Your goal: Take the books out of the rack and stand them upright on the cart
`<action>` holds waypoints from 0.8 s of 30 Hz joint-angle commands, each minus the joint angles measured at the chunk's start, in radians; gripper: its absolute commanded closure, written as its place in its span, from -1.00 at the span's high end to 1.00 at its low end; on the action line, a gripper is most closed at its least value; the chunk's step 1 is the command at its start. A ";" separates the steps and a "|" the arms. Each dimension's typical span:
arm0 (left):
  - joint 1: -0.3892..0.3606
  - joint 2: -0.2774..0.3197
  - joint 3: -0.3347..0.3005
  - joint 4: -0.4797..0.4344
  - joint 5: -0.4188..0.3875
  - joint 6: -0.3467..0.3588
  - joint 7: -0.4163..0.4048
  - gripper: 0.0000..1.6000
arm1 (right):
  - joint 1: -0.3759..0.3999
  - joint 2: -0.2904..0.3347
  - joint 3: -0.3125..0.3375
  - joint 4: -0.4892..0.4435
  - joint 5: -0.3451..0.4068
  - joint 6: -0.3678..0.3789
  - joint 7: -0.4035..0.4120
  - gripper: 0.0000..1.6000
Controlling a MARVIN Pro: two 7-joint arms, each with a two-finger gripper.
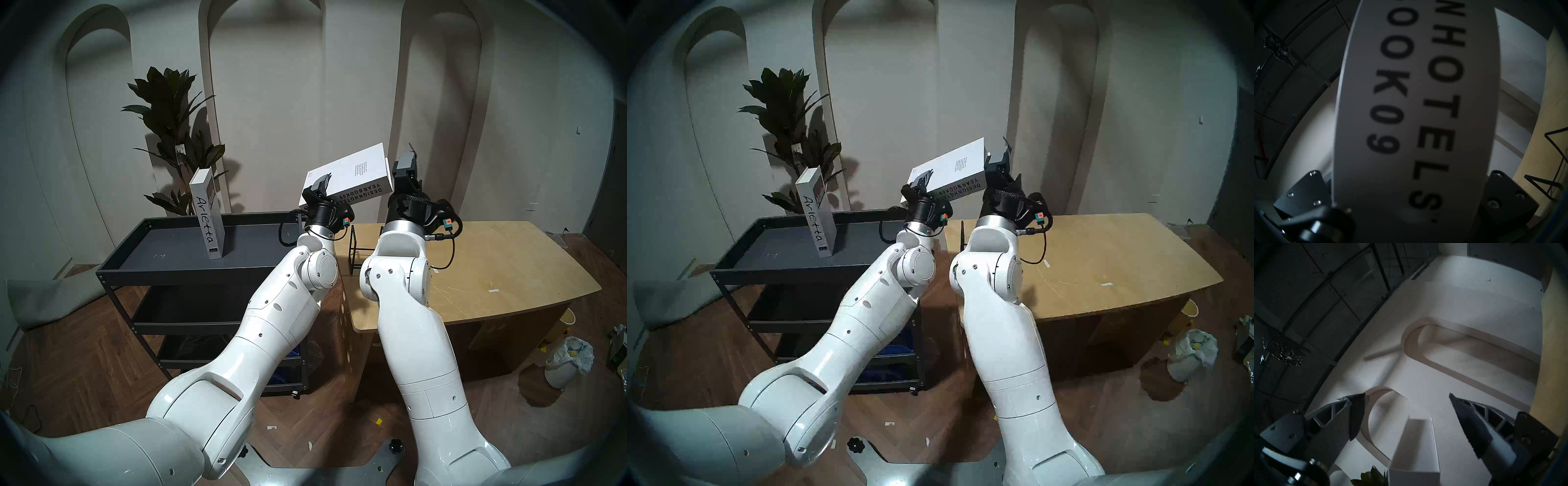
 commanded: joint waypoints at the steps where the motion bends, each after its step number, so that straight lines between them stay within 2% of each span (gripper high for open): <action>1: -0.027 -0.036 -0.066 -0.058 -0.085 0.007 -0.029 -1.00 | 0.002 0.055 0.079 -0.121 -0.093 -0.075 0.016 1.00; 6: -0.041 -0.056 -0.133 -0.105 -0.178 0.019 -0.065 -1.00 | -0.031 0.090 0.187 -0.185 -0.116 -0.086 -0.015 1.00; 10: -0.053 -0.049 -0.181 -0.135 -0.238 0.022 -0.100 -1.00 | -0.046 0.122 0.268 -0.212 -0.132 -0.093 -0.028 1.00; 18: -0.065 -0.036 -0.313 -0.170 -0.392 0.043 -0.169 -1.00 | -0.166 0.208 0.369 -0.188 -0.205 -0.061 -0.030 1.00; 24: -0.062 -0.056 -0.421 -0.163 -0.537 0.087 -0.233 -1.00 | -0.244 0.210 0.428 -0.164 -0.233 -0.029 -0.040 1.00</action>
